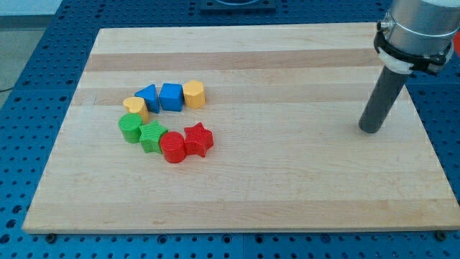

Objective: Move the yellow hexagon slightly left

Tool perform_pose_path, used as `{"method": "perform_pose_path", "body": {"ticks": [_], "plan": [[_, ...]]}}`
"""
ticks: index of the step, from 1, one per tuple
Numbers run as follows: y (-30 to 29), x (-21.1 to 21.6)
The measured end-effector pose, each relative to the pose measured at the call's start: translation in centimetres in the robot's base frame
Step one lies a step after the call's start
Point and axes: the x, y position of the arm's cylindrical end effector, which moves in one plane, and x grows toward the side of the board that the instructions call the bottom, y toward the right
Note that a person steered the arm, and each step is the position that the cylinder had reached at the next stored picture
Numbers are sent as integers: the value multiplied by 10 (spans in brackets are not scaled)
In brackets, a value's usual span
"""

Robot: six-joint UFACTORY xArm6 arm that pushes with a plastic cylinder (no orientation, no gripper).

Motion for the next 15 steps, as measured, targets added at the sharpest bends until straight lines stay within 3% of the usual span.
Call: {"method": "perform_pose_path", "body": {"ticks": [3, 6, 10, 12, 15], "plan": [[7, -2], [7, -82], [-142, -29], [-217, -29], [-284, -105]]}}
